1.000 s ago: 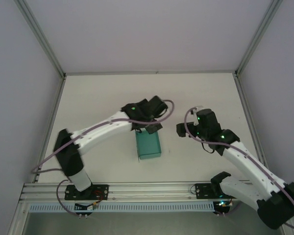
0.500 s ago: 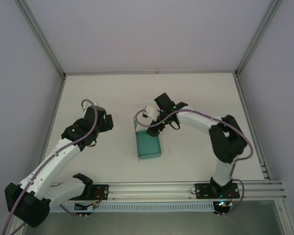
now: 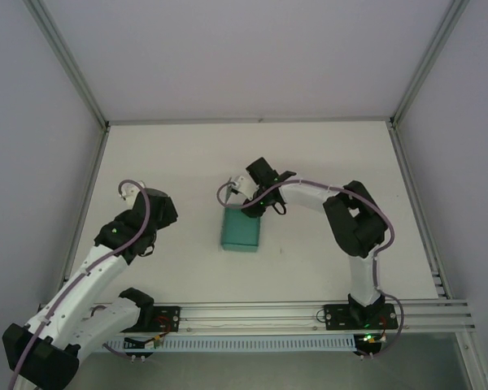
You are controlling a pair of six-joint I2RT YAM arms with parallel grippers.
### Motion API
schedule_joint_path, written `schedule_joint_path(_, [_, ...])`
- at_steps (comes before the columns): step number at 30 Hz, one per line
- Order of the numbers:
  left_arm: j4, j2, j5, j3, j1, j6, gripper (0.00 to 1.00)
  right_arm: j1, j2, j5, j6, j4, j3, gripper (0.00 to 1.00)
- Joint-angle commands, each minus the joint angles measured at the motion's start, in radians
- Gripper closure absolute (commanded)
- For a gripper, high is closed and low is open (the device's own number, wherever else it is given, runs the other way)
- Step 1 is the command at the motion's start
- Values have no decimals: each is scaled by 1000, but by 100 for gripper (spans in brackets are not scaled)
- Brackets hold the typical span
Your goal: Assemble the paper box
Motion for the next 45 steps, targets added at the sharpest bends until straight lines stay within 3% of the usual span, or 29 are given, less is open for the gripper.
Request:
schedule_joint_path(1, [-13,14,-52,32,5,-26,0,15,-98,153,186,72,-83,70])
schedule_joint_path(4, [-7,45,-60,37,5,-28,0,30,-158,299,359,53,-145,73])
schedule_joint_path(9, [13,100,-46,49,5,-31,0,63,-214,488,843,-185,-179,76])
schedule_joint_path(12, [40,132,-20,57,5,-24,0,107,-218,502,1045,-295,-200,76])
schedule_joint_path(16, [67,164,12,71,4,-3,0,189,-210,483,1198,-355,-201,77])
schedule_joint_path(23, [140,176,150,73,5,79,0,253,-209,458,1354,-415,-130,71])
schedule_joint_path(26, [214,171,260,56,4,160,0,259,-217,496,1347,-434,-116,70])
schedule_joint_path(28, [271,170,395,47,5,248,0,259,-230,527,1334,-469,-103,66])
schedule_joint_path(32, [327,189,651,59,3,462,0,260,-323,546,1226,-463,-114,52])
schedule_joint_path(34, [348,207,807,68,4,616,0,255,-396,559,1102,-434,-135,36])
schedule_joint_path(36, [345,237,928,87,3,765,0,242,-470,580,919,-377,-175,11])
schedule_joint_path(38, [302,282,967,145,4,848,0,208,-525,570,754,-329,-197,0])
schedule_joint_path(45, [75,559,983,403,4,1120,1,28,-623,224,206,-145,-238,0])
